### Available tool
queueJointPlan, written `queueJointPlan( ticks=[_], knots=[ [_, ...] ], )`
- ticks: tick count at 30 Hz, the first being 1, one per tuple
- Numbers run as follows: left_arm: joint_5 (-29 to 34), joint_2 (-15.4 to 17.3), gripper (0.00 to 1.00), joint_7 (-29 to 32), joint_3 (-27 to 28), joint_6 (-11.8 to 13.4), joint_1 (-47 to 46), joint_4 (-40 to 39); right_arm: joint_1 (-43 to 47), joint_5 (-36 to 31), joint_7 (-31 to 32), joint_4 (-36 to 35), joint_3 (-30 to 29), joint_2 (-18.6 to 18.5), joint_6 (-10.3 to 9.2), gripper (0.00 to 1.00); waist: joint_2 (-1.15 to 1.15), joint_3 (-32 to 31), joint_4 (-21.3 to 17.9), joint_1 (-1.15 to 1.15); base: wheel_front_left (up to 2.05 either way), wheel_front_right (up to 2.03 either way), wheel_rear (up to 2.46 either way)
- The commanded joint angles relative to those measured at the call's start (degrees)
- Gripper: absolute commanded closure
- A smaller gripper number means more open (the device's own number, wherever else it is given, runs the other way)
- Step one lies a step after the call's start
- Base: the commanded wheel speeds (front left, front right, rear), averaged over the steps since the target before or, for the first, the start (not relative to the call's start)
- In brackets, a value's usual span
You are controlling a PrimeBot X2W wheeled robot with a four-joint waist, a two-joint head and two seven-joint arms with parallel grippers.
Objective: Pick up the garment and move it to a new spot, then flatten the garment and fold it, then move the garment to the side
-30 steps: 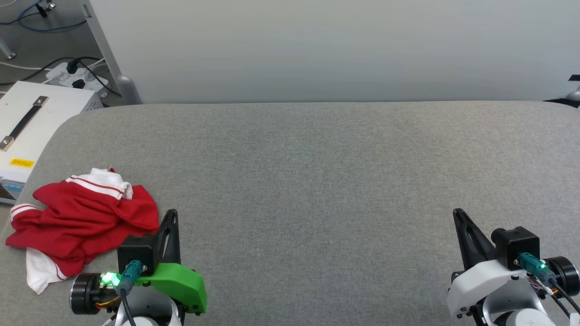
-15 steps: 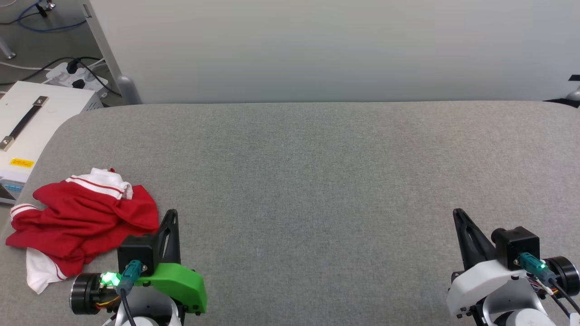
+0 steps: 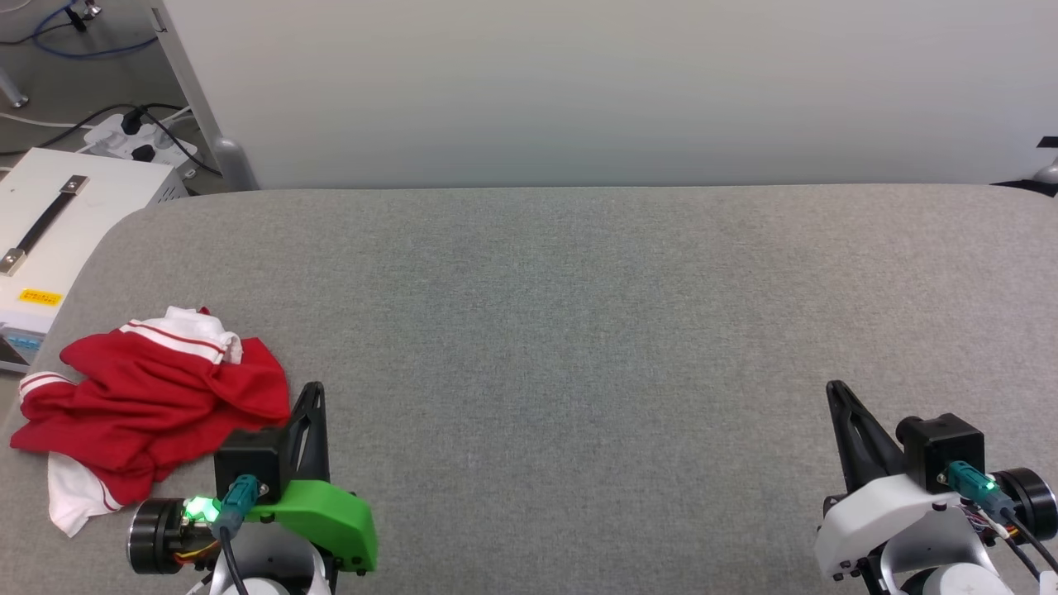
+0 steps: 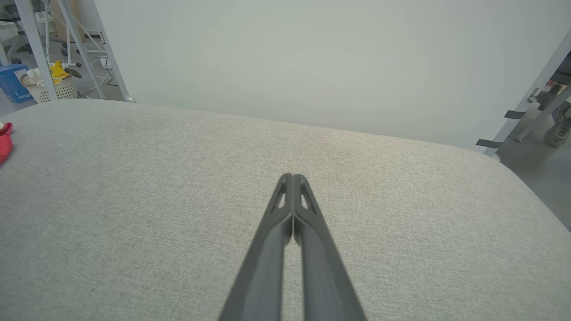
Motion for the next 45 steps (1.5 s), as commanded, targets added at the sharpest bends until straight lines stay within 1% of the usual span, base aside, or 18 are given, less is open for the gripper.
queueJointPlan(
  ticks=[1, 11, 12, 45],
  knots=[
    [0.5, -0.3, 1.0, 0.0, 0.0, 0.3, -1.0, -0.1, -1.0, -0.6, 0.2, -0.3, 0.0, 0.0, -0.04, 1.0, 0.0, 0.0, 0.0, 0.0, 0.0, 0.0, 0.0],
    [0.5, -0.3, 1.0, 0.0, 0.0, 0.3, -1.0, -0.1, -1.0, -0.6, 0.2, -0.3, 0.0, 0.0, -0.04, 1.0, 0.0, 0.0, 0.0, 0.0, 0.0, 0.0, 0.0],
    [0.0, 0.0, 0.0, 0.0, 0.0, 0.0, 0.0, 0.0, 0.0, 0.0, 0.0, 0.0, 0.0, 0.0, 0.0, 0.0, 0.0, 0.0, 0.0, 0.0, 0.0, 0.0, 0.0],
    [-1.8, -0.1, 0.0, -3.5, -0.4, 1.9, -0.2, -0.7, 0.1, 2.7, -3.5, -1.9, -0.9, 0.0, -0.01, 0.0, 0.0, 0.3, 0.2, 0.0, 0.0, 0.0, 0.0]
  ],
)
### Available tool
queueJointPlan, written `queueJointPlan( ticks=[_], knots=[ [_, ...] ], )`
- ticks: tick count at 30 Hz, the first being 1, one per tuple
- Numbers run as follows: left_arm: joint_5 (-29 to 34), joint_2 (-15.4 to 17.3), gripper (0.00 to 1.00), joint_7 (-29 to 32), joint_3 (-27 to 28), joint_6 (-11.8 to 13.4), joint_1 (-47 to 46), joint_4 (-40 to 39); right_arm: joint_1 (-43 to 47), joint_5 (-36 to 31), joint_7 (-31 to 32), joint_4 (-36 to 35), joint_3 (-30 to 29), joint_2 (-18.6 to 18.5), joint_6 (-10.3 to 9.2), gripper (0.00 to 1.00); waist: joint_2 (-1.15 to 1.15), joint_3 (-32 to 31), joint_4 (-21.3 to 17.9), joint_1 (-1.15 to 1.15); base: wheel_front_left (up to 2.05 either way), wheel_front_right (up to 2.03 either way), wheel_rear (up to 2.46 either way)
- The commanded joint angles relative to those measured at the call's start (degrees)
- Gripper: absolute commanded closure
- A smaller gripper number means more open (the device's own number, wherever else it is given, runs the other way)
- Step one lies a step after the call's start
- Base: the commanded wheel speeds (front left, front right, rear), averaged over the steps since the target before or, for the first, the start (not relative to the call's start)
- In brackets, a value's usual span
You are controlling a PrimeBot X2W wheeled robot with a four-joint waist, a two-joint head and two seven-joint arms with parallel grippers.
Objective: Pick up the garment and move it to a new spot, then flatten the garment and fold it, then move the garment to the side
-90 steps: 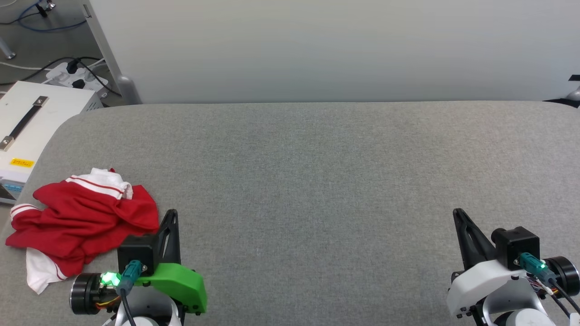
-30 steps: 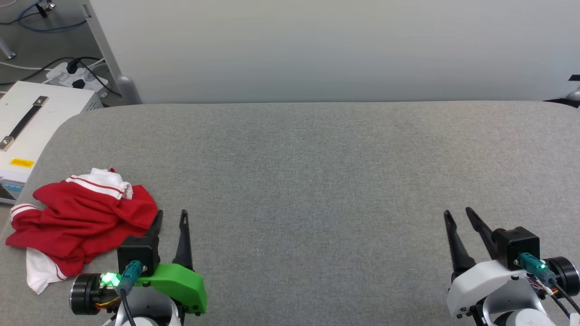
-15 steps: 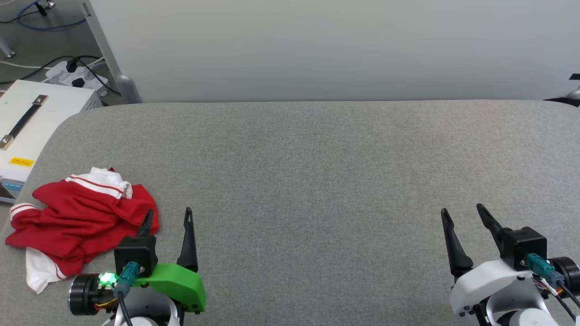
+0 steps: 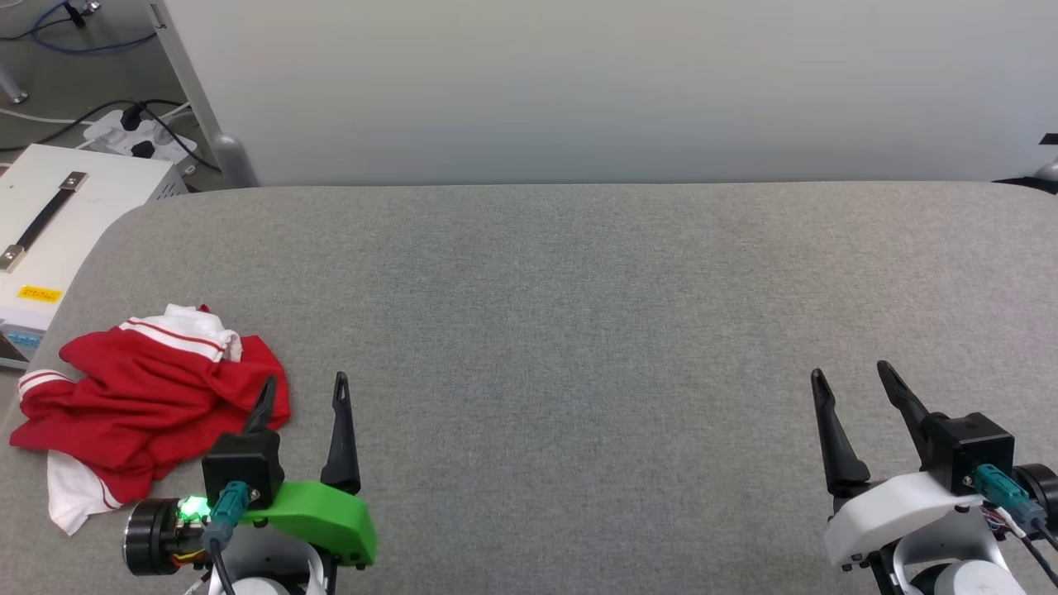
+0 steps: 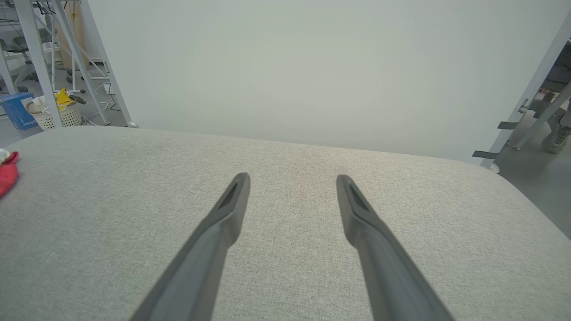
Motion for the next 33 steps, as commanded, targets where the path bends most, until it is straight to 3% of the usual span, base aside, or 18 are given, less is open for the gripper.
queueJointPlan(
  ticks=[1, 33],
  knots=[
    [-0.4, -0.1, 0.0, -0.6, -0.2, 0.4, -0.3, -0.1, 0.1, 0.6, -0.6, -0.7, 0.0, 0.0, -0.01, 0.0, 0.0, 0.0, 0.0, 0.0, 0.0, 0.0, 0.0],
    [-2.8, -0.2, 0.0, -4.4, -0.8, 0.3, 0.3, 0.4, 1.7, 2.4, -4.4, -3.9, 0.2, 0.0, -0.02, 0.0, 0.0, 0.0, 0.5, 0.0, 0.0, 0.0, 0.0]
  ],
)
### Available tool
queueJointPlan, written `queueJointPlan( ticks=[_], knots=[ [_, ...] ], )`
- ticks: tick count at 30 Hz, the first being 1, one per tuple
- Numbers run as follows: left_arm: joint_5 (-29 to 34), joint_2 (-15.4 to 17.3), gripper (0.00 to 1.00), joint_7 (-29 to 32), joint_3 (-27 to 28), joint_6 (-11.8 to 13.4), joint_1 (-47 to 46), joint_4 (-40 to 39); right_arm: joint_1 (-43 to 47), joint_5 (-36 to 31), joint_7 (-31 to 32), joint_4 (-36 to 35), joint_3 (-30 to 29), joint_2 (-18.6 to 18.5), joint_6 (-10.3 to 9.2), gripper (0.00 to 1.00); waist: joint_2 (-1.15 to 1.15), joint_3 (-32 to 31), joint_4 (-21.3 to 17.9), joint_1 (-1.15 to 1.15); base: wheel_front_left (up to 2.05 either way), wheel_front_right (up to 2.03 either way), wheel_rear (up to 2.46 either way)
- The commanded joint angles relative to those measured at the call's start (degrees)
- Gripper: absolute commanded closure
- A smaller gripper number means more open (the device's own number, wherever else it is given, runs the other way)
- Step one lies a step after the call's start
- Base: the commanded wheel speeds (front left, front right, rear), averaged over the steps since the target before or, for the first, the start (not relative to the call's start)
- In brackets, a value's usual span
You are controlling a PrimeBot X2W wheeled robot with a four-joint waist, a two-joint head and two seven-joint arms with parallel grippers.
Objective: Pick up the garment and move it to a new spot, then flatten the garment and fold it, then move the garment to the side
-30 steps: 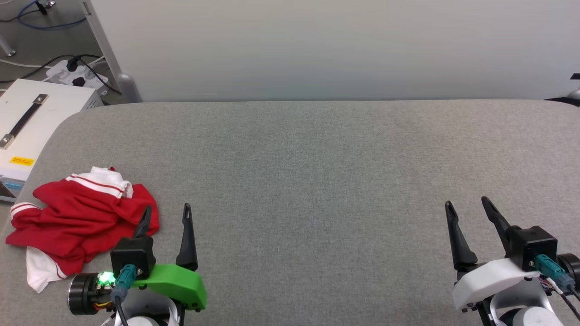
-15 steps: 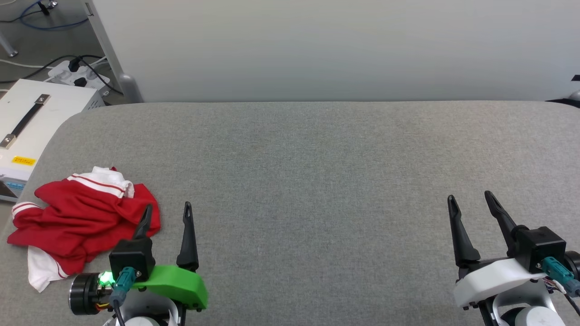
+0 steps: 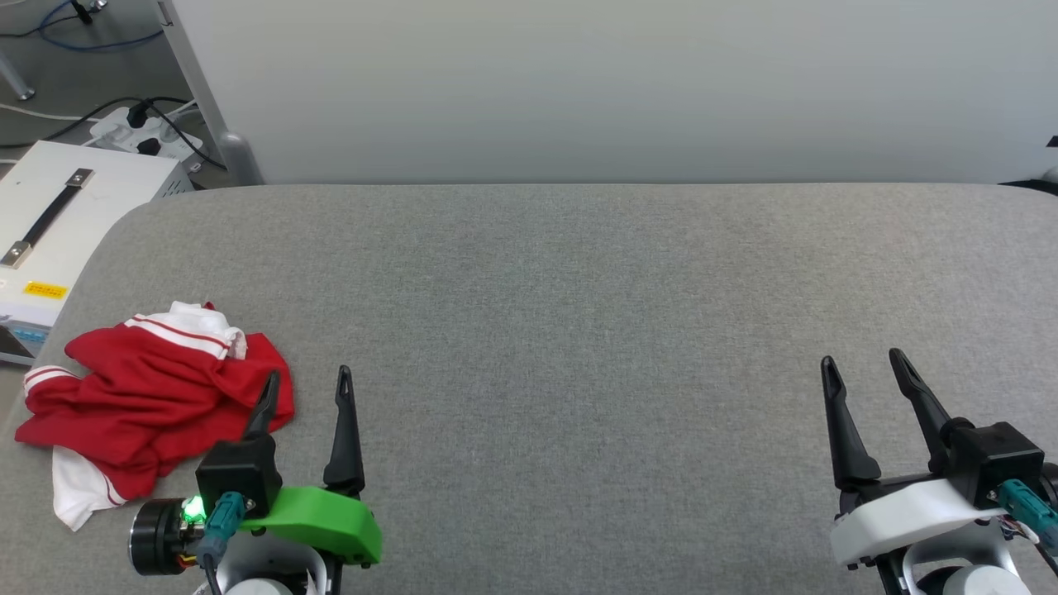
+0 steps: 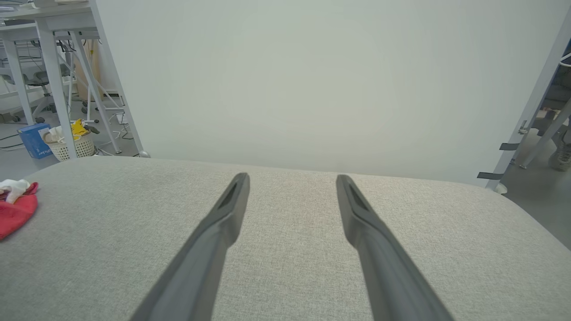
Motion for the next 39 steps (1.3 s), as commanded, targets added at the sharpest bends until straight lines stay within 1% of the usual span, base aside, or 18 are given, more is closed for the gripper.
queueJointPlan(
  ticks=[1, 27, 39],
  knots=[
    [-0.3, -0.2, 0.0, -0.6, 0.0, 0.3, 0.3, 0.2, 0.5, 0.3, -0.7, -0.6, 0.0, 0.0, -0.02, 0.0, 0.0, 0.0, 0.0, 0.0, 0.0, 0.0, 0.0],
    [-2.2, -0.2, 0.0, -3.7, -0.9, 0.5, 0.8, 1.5, 1.8, 0.7, -3.8, -1.8, -0.2, -0.1, -0.03, 0.0, 0.0, 0.0, 0.1, 0.0, 0.0, 0.0, 0.0],
    [-2.9, -0.3, 0.0, -5.1, -1.4, 0.0, 1.2, 2.2, 2.5, 1.0, -5.2, -2.0, -0.4, -0.1, -0.03, 0.0, 0.0, -0.2, 0.1, 0.0, 0.0, 0.0, 0.0]
  ],
)
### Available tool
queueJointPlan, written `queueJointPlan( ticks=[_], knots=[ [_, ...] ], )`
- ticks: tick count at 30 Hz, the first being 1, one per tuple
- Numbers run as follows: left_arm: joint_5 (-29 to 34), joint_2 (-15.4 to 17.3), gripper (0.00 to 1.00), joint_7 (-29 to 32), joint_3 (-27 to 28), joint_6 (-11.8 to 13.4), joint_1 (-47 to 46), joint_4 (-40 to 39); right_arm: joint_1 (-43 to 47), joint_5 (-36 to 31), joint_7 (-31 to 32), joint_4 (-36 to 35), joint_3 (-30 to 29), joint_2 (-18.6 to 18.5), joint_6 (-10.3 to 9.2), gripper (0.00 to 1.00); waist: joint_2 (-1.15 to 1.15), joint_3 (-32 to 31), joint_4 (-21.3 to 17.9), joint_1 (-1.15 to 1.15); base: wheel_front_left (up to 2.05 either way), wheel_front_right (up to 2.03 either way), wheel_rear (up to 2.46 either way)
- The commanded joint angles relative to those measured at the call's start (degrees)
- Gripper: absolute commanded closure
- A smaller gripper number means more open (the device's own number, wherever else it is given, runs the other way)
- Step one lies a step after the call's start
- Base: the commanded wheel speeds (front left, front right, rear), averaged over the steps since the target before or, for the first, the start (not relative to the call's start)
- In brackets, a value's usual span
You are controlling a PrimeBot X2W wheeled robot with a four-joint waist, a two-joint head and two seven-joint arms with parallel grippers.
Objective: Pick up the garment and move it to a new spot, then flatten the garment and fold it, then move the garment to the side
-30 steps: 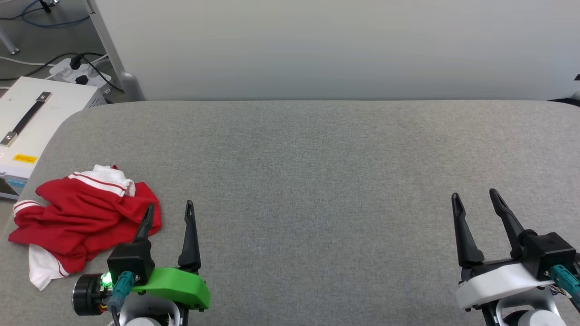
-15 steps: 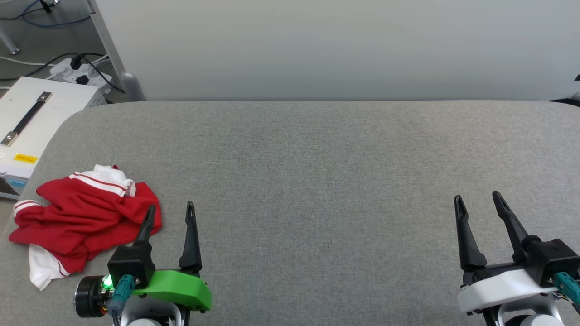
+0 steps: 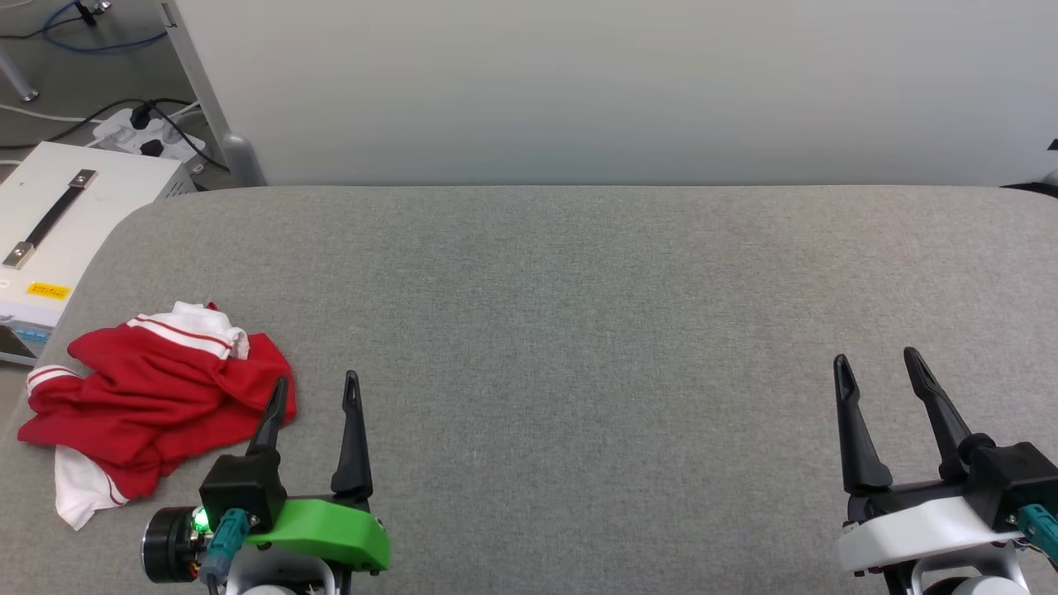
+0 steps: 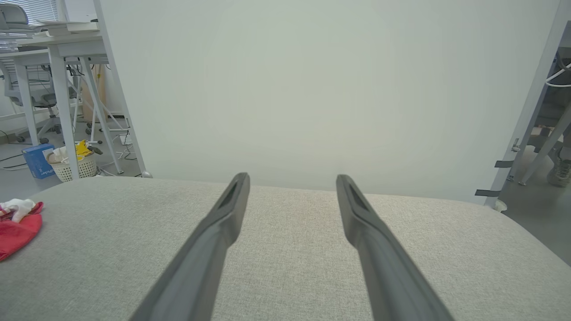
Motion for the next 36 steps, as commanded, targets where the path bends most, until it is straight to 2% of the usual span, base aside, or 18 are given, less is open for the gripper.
queueJointPlan(
  ticks=[1, 36],
  knots=[
    [-0.8, -0.3, 0.0, -0.5, -0.2, 0.0, 1.0, 0.3, 1.0, 0.5, -0.6, -0.5, -0.1, -0.1, -0.03, 0.0, 0.0, 0.0, 0.0, 0.0, 0.0, 0.0, 0.0],
    [-1.3, -0.3, 0.0, -3.4, -1.1, 0.7, 1.4, 1.6, 2.1, 1.1, -3.4, -0.5, 0.0, -0.1, -0.04, 0.0, 0.0, 0.8, 0.7, 0.0, 0.0, 0.0, 0.0]
  ],
)
